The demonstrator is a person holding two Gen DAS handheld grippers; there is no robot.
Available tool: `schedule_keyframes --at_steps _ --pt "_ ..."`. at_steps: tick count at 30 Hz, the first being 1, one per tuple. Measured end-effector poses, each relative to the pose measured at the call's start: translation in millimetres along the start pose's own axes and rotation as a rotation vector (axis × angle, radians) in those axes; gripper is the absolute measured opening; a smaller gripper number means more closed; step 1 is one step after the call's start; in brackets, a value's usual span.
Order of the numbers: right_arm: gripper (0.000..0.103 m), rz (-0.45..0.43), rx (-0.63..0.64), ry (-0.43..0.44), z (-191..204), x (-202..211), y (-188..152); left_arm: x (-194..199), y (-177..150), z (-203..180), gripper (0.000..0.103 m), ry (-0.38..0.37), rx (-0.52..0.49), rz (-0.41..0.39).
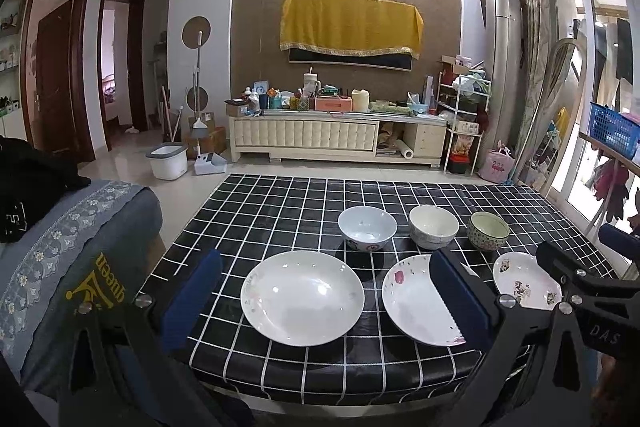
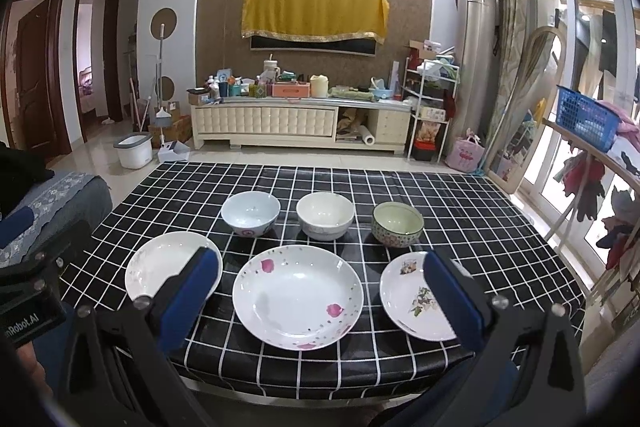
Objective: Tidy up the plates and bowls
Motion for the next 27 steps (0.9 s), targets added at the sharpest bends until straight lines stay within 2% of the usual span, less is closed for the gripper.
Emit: schedule_keyframes --at_steps 27 --pt "0.103 0.018 -0.001 0.03 2.7 2.1 -0.2 2.0 0.0 -4.2 0.103 0.0 -0.032 0.005"
Point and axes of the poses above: each gripper's, at about its wrist camera, not at the fingertips, and x roughly against the way its jaws point, z to its left, y to its top, the point moved 7 cm from there along -x, roughly the way its jaws point, and after that the axes turned 8 degrees about -z, right-handed, at the moved point
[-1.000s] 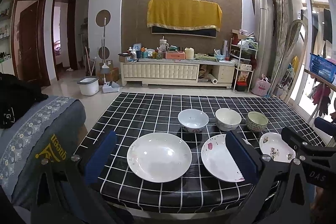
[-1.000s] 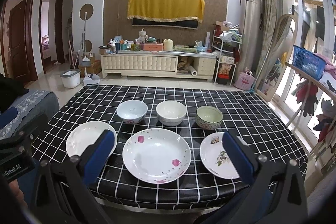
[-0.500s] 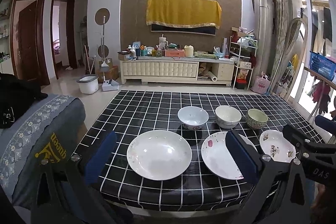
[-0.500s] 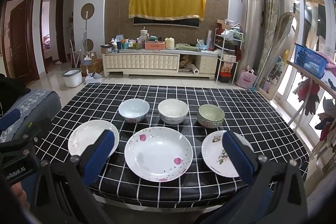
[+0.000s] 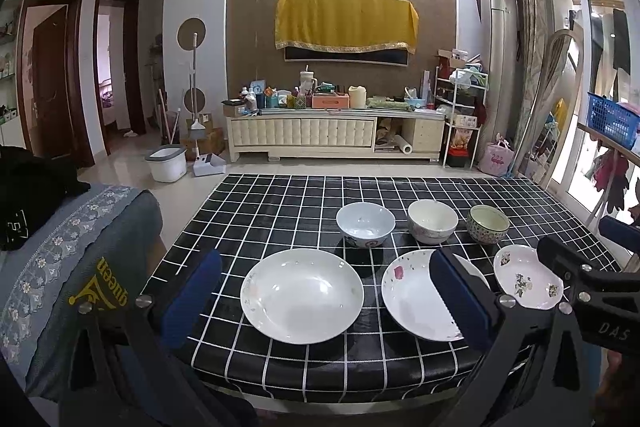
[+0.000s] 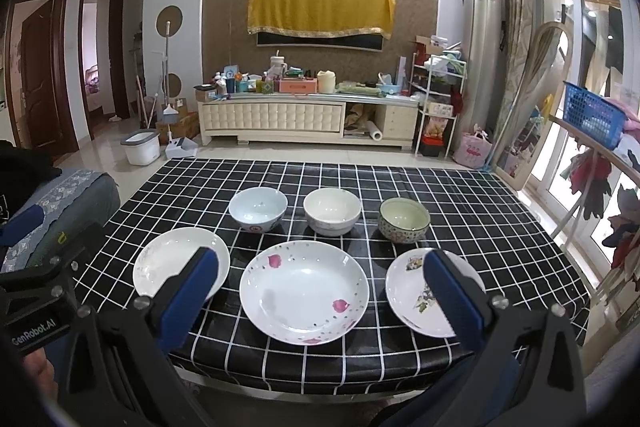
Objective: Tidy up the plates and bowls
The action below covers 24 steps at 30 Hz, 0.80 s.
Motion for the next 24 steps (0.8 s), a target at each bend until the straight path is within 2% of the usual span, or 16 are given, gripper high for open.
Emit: schedule_keyframes --at_steps 24 --pt "0.103 0.027 0.013 0.024 3.5 -3.6 -1.0 2.4 2.9 -6.3 0.103 -0.005 -0.026 -0.004"
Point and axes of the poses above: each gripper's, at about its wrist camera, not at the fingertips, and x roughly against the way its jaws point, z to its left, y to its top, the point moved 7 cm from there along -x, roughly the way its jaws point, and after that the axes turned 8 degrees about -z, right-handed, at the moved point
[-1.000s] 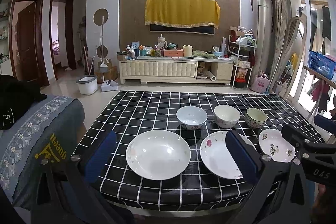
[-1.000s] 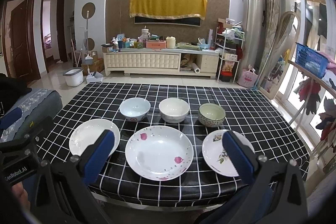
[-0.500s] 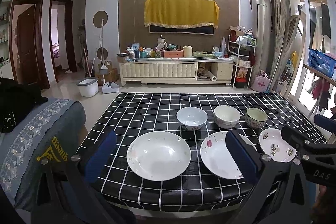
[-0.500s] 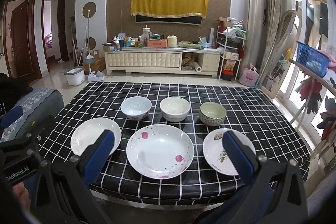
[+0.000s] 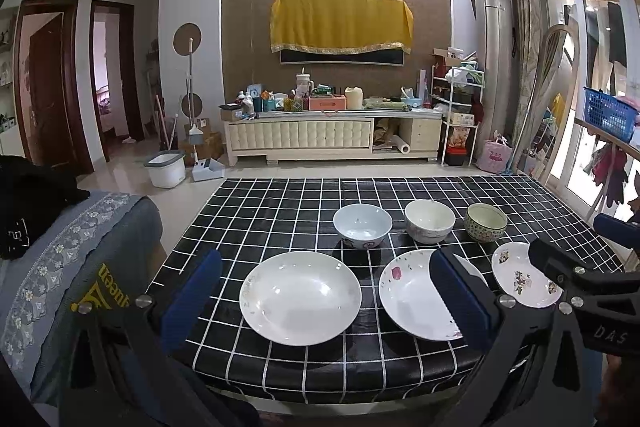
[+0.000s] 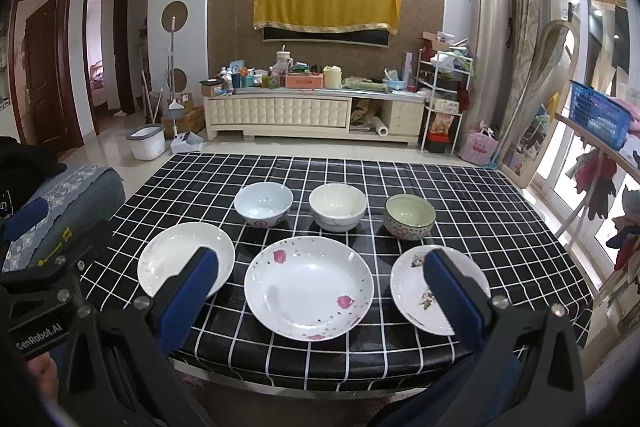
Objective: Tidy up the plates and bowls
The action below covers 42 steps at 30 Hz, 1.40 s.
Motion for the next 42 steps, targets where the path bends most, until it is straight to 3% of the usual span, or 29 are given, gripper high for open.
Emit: schedule_keyframes --at_steps 15,22,32,38,42 --pt "0.103 0.087 0.052 0.083 41 -57 -2 -41 -11 39 0.103 0.068 0.017 0.064" --pt "0.103 0.18 0.098 0.176 81 -108 -15 -84 -36 69 0.103 0.098 0.029 0.167" --pt "0.102 0.317 0.141 0.294 123 -172 -40 -152 -89 122 0.103 0.119 0.171 0.367" --pt "0.094 0.415 0.155 0.332 139 -208 -62 -182 -113 141 0.103 0.125 0.218 0.457" --pt "0.085 0.436 0.197 0.325 146 -224 -72 -201 -128 147 0.093 0.114 0.239 0.505"
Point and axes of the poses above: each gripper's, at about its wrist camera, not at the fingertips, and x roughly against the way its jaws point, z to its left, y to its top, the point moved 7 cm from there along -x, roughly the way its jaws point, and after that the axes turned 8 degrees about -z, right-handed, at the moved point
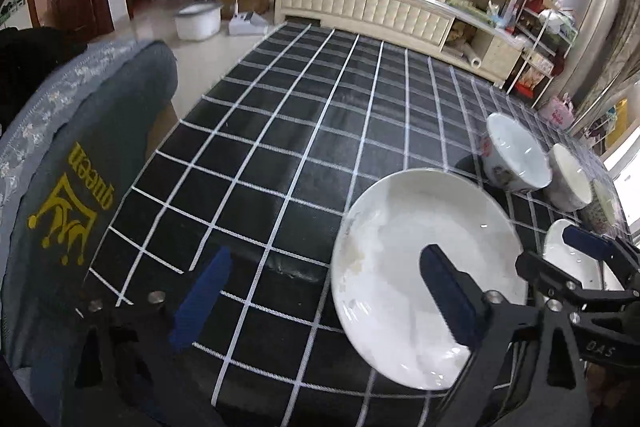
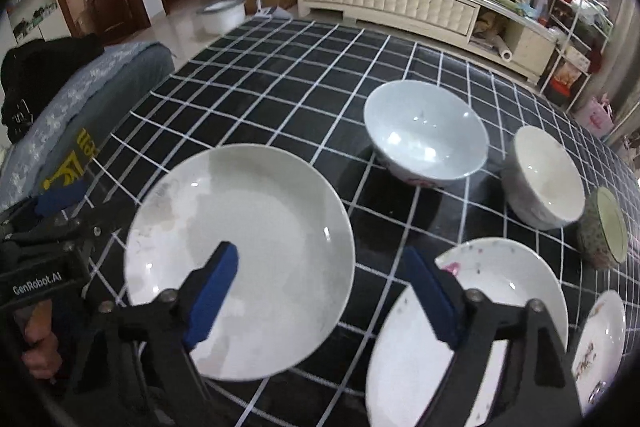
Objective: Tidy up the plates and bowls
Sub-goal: 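Reach the left tool to the plain white plate and grip its rim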
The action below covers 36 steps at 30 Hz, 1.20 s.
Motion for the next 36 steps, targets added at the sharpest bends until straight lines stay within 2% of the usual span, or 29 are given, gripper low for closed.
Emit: schedule_keyframes --at_steps 4,7,11,13,18,19,25,27,29,36 --pt "0.081 0.042 0.017 -0.006 0 -17 -3 -16 -8 -3 0.093 -0.005 -0.032 0.046" --pt "0.081 0.055 0.038 -0.041 -4 -21 -6 -27 -15 -8 0.087 -0.009 -0.058 0.084" --pt "0.079 0.088 0.027 -0.018 -6 -28 -12 -36 -23 -9 0.077 0.007 -0.081 0.116" --pt "0.071 0.102 0.016 -0.011 -7 -31 -14 -41 -26 -6 0.073 0.007 -0.077 0.136" --pt "0.064 0.106 0.03 -0.001 -7 -35 -18 -48 -31 -4 0.068 -0.001 -0.067 0.145" --pt "0.057 0.113 0.034 0.0 -6 -37 -19 -49 -31 -4 0.066 -0.002 -0.07 0.141" --pt "0.037 0.125 0.002 0.001 -8 -36 -20 -52 -29 -11 0.052 -0.031 -0.075 0.144" --pt "0.033 0.121 -0.01 -0.002 -10 -35 -21 -52 -28 -14 0.046 -0.051 -0.074 0.149" --pt "0.032 0.124 -0.01 -0.005 -10 -34 -22 -52 -28 -19 0.032 -0.081 -0.074 0.148" --pt "0.027 0.13 -0.045 -0.02 -12 -29 -22 -52 -28 -24 0.03 -0.072 -0.085 0.146"
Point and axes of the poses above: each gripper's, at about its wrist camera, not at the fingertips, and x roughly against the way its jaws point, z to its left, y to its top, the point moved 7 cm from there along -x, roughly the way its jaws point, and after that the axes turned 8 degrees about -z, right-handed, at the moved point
